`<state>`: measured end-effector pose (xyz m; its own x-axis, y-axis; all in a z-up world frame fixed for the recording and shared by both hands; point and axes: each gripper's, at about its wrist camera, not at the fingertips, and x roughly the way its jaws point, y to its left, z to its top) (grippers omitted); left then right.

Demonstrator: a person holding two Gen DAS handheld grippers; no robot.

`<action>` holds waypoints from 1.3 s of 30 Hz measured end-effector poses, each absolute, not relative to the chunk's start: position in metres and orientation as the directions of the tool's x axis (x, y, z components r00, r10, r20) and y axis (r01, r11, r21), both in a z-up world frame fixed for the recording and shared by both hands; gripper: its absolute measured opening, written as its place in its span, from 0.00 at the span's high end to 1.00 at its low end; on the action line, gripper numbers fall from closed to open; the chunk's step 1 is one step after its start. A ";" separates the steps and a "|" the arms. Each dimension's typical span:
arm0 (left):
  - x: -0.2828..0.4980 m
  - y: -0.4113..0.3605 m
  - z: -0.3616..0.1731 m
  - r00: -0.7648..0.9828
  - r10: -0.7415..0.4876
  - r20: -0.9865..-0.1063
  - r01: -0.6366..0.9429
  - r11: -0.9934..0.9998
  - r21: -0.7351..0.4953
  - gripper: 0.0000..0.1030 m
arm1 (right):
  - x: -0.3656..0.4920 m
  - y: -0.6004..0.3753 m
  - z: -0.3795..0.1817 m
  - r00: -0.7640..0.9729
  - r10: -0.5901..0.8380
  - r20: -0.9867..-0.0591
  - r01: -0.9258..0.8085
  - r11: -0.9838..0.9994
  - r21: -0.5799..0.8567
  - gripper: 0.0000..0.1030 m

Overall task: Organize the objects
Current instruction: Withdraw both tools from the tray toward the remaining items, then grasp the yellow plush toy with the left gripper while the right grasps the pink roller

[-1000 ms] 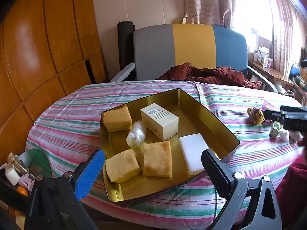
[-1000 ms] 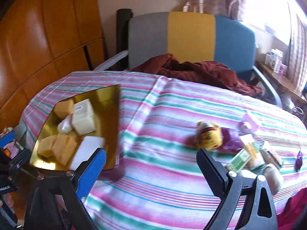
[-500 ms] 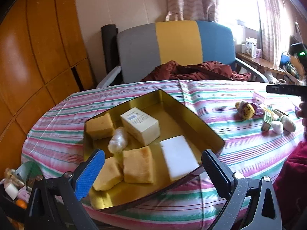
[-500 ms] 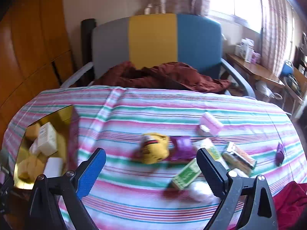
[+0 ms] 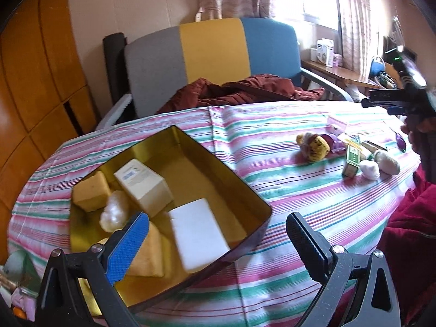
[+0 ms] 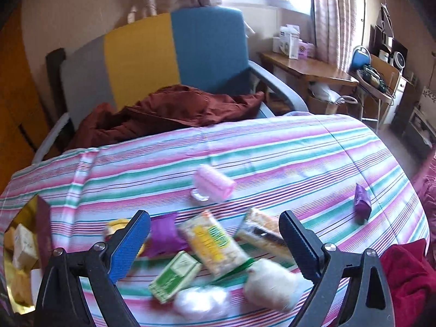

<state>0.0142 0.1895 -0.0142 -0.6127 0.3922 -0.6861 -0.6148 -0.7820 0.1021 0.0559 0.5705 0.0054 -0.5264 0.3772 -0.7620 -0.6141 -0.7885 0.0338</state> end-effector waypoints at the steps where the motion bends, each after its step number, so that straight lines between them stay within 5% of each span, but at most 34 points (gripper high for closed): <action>1: 0.013 0.194 -0.015 -0.607 0.397 -0.689 -0.621 -0.777 0.100 0.02 | 0.052 0.573 0.002 -0.513 0.384 -0.768 -0.615 -0.788 0.017 0.06; 15: 0.001 0.249 -0.026 -0.525 0.436 -0.731 -0.698 -0.712 0.077 0.02 | -0.036 0.591 -0.061 -0.409 0.357 -0.840 -0.329 -0.916 -0.230 0.07; 22: -0.012 0.275 -0.027 -0.478 0.465 -0.745 -0.717 -0.696 0.026 0.02 | -0.062 0.604 -0.091 -0.341 0.300 -0.891 -0.204 -0.949 -0.241 0.07; 23: -0.015 0.280 -0.027 -0.468 0.471 -0.748 -0.721 -0.693 0.014 0.02 | -0.063 0.605 -0.094 -0.334 0.302 -0.893 -0.202 -0.948 -0.245 0.09; 26: -0.022 0.293 -0.027 -0.443 0.485 -0.754 -0.724 -0.690 -0.018 0.02 | -0.063 0.604 -0.096 -0.349 0.253 -0.902 -0.200 -0.961 -0.192 0.37; 39: -0.059 0.364 -0.046 -0.342 0.502 -0.794 -0.694 -0.705 -0.146 0.03 | -0.045 0.607 -0.062 -0.500 0.258 -0.827 -0.291 -0.949 -0.121 0.38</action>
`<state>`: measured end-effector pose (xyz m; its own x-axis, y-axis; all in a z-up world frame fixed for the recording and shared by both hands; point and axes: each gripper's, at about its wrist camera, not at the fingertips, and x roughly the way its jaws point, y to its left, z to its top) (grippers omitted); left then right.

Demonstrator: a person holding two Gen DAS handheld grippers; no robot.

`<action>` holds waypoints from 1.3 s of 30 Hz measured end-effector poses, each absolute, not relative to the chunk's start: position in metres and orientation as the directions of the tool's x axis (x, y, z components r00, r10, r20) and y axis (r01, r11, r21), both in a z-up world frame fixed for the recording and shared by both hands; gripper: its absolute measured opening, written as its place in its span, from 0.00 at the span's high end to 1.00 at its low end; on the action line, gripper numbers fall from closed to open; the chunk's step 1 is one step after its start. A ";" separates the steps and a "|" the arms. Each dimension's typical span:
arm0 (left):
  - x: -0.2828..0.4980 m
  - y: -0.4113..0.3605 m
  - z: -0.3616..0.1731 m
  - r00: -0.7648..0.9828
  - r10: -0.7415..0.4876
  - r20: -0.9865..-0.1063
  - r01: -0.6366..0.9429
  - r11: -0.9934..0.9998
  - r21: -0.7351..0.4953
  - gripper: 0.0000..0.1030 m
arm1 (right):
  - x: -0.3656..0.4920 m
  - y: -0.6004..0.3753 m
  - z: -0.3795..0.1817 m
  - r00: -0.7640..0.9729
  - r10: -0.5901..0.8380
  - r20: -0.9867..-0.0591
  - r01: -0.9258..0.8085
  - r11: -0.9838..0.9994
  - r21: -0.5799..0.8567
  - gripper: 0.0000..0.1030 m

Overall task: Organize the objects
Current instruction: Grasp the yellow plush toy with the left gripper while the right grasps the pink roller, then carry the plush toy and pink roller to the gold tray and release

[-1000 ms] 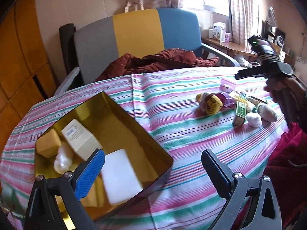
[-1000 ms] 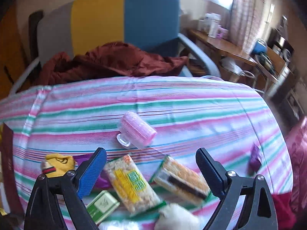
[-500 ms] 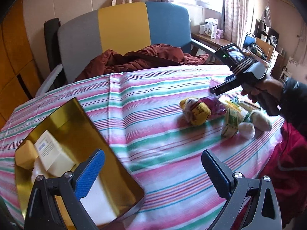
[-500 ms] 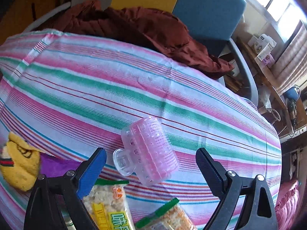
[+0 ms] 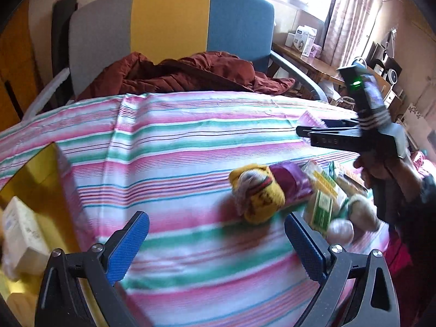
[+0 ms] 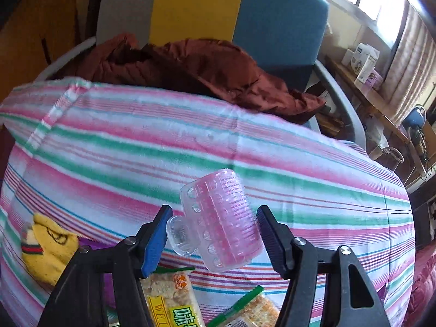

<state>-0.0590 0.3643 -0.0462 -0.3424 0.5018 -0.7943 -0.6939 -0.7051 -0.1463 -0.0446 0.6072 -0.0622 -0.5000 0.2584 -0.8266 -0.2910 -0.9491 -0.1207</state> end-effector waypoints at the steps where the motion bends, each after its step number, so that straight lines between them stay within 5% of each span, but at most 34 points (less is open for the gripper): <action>1: -0.062 0.370 -0.049 -0.332 0.501 -0.799 -0.690 -0.706 -0.156 0.03 | -0.045 0.608 -0.059 -0.511 0.251 -0.822 -0.290 -0.951 -0.111 0.38; 9: -0.079 0.423 -0.074 -0.276 0.487 -0.829 -0.685 -0.704 -0.186 0.05 | -0.048 0.600 -0.051 -0.553 0.227 -0.802 -0.260 -0.961 -0.093 0.38; 11: -0.084 0.434 -0.086 -0.240 0.488 -0.839 -0.692 -0.692 -0.204 0.25 | -0.049 0.597 -0.051 -0.558 0.229 -0.798 -0.251 -0.963 -0.100 0.38; 12: -0.085 0.439 -0.094 -0.205 0.479 -0.854 -0.703 -0.679 -0.213 0.52 | -0.048 0.595 -0.051 -0.560 0.231 -0.796 -0.249 -0.963 -0.104 0.37; 16: -0.079 0.431 -0.097 -0.182 0.508 -0.842 -0.721 -0.651 -0.237 0.64 | -0.048 0.592 -0.054 -0.563 0.236 -0.792 -0.233 -0.965 -0.122 0.38; 30: -0.049 0.314 -0.039 -0.292 0.526 -0.799 -0.686 -0.697 -0.208 0.64 | -0.048 0.546 -0.039 -0.582 0.225 -0.782 -0.169 -0.973 -0.154 0.38; 39: -0.049 0.220 -0.006 -0.398 0.536 -0.744 -0.610 -0.761 -0.222 0.64 | -0.051 0.451 -0.001 -0.645 0.088 -0.759 -0.027 -0.995 -0.092 0.38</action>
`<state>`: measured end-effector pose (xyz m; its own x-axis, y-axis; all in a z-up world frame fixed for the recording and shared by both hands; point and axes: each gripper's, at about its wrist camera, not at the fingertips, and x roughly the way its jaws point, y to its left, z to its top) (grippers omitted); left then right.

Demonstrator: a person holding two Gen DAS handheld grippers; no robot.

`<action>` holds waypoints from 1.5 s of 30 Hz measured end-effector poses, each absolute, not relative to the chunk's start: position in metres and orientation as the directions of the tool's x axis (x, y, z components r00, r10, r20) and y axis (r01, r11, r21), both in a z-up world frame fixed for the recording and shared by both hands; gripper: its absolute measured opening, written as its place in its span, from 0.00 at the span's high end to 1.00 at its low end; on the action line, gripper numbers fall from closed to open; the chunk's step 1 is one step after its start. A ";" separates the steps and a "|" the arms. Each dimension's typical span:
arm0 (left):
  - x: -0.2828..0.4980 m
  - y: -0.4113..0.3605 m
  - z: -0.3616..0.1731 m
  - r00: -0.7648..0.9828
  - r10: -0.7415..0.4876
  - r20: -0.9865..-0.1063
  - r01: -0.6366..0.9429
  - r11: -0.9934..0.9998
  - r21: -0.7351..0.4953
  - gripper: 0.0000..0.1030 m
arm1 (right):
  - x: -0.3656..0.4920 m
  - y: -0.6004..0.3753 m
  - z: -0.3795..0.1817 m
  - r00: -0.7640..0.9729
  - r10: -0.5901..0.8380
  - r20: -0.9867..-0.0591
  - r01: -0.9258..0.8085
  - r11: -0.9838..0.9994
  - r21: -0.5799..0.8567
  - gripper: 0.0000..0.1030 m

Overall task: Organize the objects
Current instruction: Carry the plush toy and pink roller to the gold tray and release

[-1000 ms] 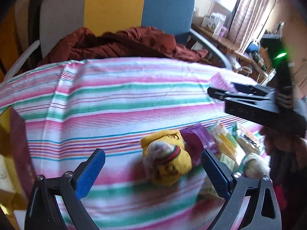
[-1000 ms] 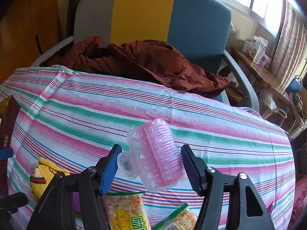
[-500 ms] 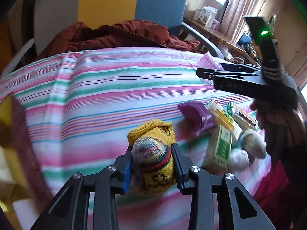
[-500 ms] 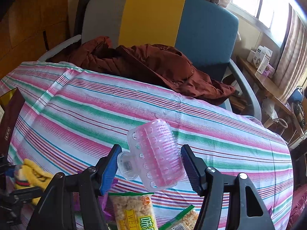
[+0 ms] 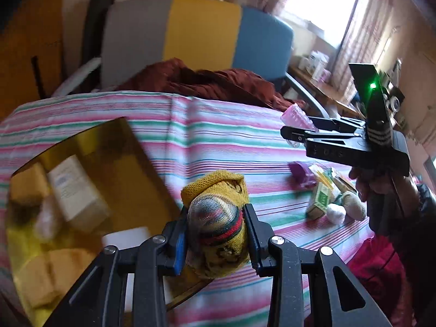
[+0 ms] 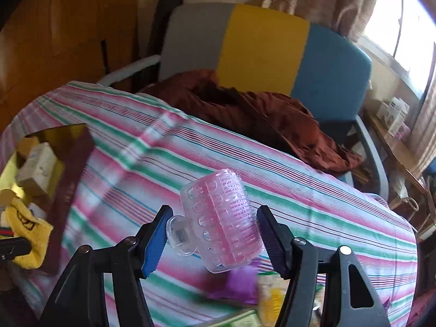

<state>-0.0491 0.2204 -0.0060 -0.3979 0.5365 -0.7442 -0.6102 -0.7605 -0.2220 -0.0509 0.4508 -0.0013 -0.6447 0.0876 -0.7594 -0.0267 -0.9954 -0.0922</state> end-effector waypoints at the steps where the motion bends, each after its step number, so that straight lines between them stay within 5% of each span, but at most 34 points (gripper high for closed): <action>1: -0.050 0.207 -0.005 -0.411 0.530 -0.742 -0.592 -0.774 -0.226 0.64 | -0.053 0.440 0.001 -0.649 0.068 -0.758 -0.009 -0.997 -0.082 0.38; 13: -0.056 0.073 -0.010 -0.526 0.425 -0.737 -0.378 -0.893 -0.245 0.64 | -0.144 0.291 0.015 -0.621 -0.152 -0.769 0.134 -0.987 0.087 0.36; 17: -0.050 0.046 -0.018 -0.529 0.407 -0.744 -0.350 -0.904 -0.246 0.63 | -0.157 0.273 0.011 -0.616 -0.144 -0.774 0.078 -0.990 0.122 0.20; 23: -0.038 0.027 -0.044 -0.492 0.386 -0.780 -0.355 -0.907 -0.225 0.62 | -0.127 0.269 0.005 -0.610 -0.147 -0.779 0.056 -0.988 0.143 0.20; 30: -0.033 0.026 -0.065 -0.500 0.368 -0.784 -0.322 -0.919 -0.226 0.29 | -0.077 0.257 -0.005 -0.606 -0.120 -0.787 0.054 -0.992 0.110 0.19; 41: -0.023 0.009 -0.035 -0.625 0.305 -0.719 -0.259 -0.949 -0.178 0.23 | -0.014 0.252 -0.015 -0.619 -0.116 -0.777 0.040 -0.992 0.116 0.19; 45: -0.015 0.014 -0.018 -0.685 0.266 -0.679 -0.247 -0.961 -0.127 0.13 | -0.001 0.250 -0.018 -0.618 -0.103 -0.779 0.031 -0.994 0.107 0.19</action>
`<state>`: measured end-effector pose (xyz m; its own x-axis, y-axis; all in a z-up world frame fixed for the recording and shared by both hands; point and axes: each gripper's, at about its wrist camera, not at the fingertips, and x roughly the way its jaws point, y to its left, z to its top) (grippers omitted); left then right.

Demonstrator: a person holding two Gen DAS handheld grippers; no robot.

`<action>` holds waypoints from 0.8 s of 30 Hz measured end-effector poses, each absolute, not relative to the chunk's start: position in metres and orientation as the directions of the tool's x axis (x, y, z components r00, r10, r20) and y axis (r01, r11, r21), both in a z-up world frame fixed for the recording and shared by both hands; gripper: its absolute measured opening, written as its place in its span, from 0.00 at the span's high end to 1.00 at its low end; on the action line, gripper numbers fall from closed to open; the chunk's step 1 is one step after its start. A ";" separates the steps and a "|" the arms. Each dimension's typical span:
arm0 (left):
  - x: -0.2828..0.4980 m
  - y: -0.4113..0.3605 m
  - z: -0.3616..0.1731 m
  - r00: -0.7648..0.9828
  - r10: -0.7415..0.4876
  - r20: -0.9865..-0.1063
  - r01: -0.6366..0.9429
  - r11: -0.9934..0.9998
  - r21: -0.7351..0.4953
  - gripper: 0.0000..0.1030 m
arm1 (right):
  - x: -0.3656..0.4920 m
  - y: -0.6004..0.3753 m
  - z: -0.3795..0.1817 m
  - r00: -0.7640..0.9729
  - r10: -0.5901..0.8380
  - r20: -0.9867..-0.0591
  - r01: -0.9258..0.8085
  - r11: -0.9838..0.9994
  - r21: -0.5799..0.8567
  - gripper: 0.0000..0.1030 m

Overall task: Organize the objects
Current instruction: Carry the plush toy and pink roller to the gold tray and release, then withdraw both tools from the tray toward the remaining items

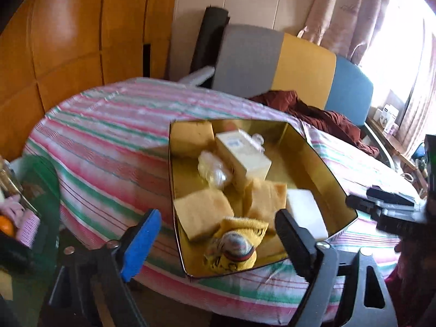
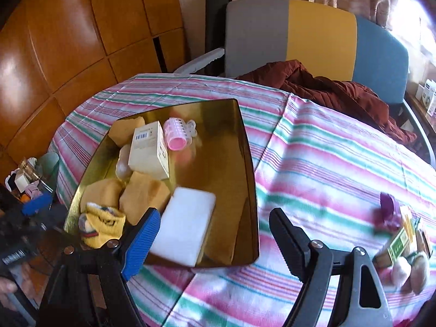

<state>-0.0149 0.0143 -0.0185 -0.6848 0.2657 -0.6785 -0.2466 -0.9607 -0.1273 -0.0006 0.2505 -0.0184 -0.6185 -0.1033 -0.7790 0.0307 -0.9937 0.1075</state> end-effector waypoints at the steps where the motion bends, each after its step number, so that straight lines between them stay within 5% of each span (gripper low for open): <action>1: -0.015 0.017 -0.015 -0.693 0.259 -0.673 -0.250 -0.962 -0.113 0.12 | 0.003 0.250 -0.020 -0.619 -0.096 -0.780 0.030 -0.995 0.098 0.19; 24: 0.014 0.083 -0.005 -0.670 0.331 -0.664 -0.426 -0.904 -0.020 0.11 | 0.050 0.315 -0.023 -0.624 0.075 -0.778 -0.141 -0.990 0.018 0.18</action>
